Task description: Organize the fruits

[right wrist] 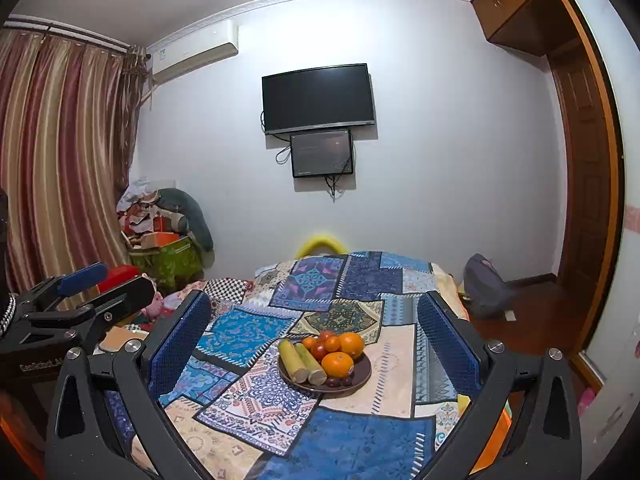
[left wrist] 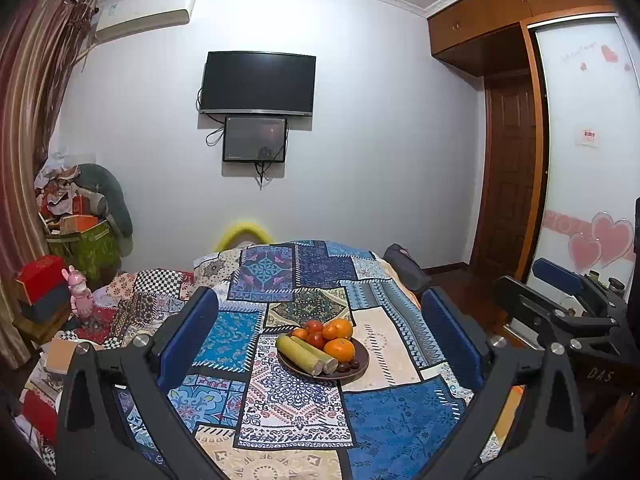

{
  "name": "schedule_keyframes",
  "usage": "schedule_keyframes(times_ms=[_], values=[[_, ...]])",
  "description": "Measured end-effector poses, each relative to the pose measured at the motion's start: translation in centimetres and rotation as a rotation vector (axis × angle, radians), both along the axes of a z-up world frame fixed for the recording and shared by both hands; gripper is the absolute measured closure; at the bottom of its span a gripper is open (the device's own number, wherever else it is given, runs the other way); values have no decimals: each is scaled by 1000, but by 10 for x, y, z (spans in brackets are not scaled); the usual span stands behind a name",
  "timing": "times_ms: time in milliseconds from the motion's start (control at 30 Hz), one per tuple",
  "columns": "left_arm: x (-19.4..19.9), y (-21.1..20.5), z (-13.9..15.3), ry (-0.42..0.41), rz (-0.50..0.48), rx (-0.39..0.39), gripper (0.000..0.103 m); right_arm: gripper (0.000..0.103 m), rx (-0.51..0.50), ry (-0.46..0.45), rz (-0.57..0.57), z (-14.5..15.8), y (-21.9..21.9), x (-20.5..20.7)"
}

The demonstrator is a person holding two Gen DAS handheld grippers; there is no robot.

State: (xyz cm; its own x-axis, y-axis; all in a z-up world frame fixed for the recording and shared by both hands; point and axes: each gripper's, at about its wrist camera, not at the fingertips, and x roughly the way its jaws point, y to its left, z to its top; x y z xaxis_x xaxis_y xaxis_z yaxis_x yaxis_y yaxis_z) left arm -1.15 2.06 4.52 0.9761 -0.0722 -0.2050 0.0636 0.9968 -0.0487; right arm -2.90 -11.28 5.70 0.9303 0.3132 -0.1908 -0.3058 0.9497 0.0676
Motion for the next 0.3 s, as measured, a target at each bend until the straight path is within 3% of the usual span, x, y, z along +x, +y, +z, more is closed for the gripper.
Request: schedule_keyframes(times_ms=[300], values=[[0,0,0,1,-1,-2,0,0,1,-3,-3,0,-1,0]])
